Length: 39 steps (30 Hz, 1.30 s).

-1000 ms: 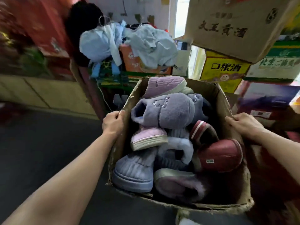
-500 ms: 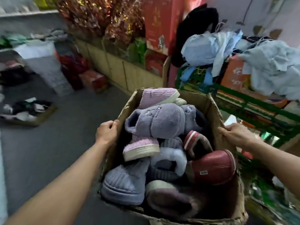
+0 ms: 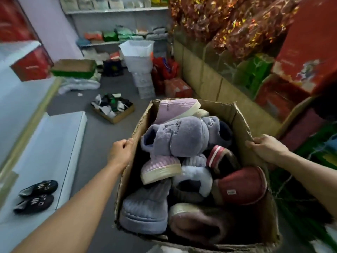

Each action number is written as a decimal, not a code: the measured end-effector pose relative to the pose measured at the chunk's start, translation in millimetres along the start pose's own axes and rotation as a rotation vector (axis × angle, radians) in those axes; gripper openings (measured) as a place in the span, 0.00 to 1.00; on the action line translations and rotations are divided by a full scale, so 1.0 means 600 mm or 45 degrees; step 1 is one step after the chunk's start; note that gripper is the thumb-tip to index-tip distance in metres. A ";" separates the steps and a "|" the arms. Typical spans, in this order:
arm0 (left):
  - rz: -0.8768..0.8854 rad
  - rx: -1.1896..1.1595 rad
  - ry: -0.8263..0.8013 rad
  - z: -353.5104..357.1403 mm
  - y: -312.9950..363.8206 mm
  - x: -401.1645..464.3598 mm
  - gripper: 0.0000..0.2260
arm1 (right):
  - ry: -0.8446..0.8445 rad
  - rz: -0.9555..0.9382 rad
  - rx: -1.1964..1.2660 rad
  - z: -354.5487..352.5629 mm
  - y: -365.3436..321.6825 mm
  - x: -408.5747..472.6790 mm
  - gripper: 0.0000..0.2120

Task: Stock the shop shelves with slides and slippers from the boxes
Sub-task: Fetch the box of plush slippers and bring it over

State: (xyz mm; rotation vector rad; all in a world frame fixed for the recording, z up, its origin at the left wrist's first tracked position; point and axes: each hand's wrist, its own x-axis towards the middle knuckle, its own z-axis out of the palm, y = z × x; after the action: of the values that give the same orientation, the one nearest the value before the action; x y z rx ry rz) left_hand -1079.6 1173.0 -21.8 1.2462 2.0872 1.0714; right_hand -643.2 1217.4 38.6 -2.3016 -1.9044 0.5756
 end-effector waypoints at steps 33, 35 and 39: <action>-0.432 0.206 0.065 0.008 -0.159 1.371 0.21 | -0.259 -0.116 -0.100 0.234 -0.944 1.204 0.18; -0.451 0.208 0.018 0.028 -0.180 1.442 0.19 | -0.302 -0.092 -0.121 0.261 -0.973 1.263 0.18; -0.486 0.256 -0.128 0.066 -0.242 1.587 0.20 | -0.334 -0.020 -0.141 0.328 -1.026 1.368 0.16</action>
State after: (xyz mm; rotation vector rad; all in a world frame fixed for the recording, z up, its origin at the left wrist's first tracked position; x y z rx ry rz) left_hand -1572.2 1988.2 -172.6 0.9110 2.2750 0.6308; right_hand -1161.2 2108.1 -134.7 -2.3770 -2.1145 0.8278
